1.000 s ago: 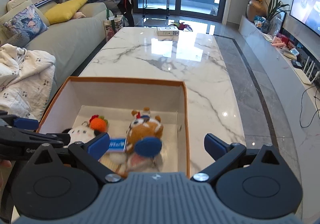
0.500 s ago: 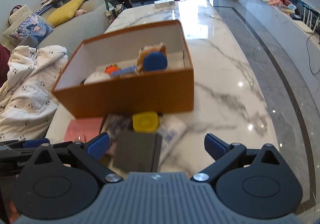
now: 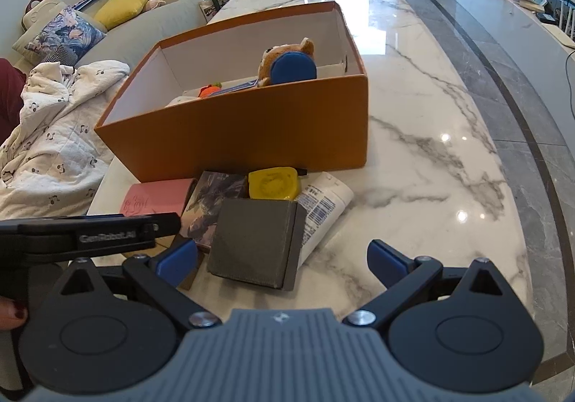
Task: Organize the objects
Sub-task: 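Withdraw both tools from the box toward the remaining items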
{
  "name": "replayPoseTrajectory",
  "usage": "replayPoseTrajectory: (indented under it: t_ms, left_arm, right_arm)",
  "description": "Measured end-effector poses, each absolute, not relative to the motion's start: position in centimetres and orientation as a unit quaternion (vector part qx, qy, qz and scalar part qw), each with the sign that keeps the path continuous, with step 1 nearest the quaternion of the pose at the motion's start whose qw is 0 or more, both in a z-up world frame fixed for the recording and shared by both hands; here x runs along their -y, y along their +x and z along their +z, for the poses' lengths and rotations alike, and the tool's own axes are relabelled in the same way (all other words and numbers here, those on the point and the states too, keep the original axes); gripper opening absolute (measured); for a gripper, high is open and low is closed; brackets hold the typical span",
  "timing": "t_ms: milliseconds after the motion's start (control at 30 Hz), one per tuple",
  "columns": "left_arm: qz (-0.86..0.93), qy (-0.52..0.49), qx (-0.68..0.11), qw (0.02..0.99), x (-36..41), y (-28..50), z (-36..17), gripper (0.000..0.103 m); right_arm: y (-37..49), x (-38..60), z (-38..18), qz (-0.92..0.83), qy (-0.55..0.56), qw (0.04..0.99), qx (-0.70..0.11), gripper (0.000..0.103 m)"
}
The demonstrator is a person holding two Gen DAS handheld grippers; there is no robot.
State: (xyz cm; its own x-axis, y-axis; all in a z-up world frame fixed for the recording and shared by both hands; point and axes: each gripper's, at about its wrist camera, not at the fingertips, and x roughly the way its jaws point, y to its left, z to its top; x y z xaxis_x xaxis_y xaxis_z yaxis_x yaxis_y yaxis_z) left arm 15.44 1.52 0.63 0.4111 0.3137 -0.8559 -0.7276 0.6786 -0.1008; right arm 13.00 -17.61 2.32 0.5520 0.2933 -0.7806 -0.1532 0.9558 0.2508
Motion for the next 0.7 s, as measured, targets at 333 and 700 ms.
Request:
replayPoseTrajectory:
  t_ms: [333,700]
  left_arm:
    - [0.325,-0.232,-0.48,0.781,-0.8,14.0,0.6,0.091]
    - [0.374,-0.266,-0.495,0.738,-1.0,9.7,0.2,0.091]
  right_arm:
    - [13.5,18.6,1.8,0.124,0.071,0.875,-0.462,0.101]
    - [11.6,18.5,1.1,0.141,0.074,0.868,-0.47,0.101]
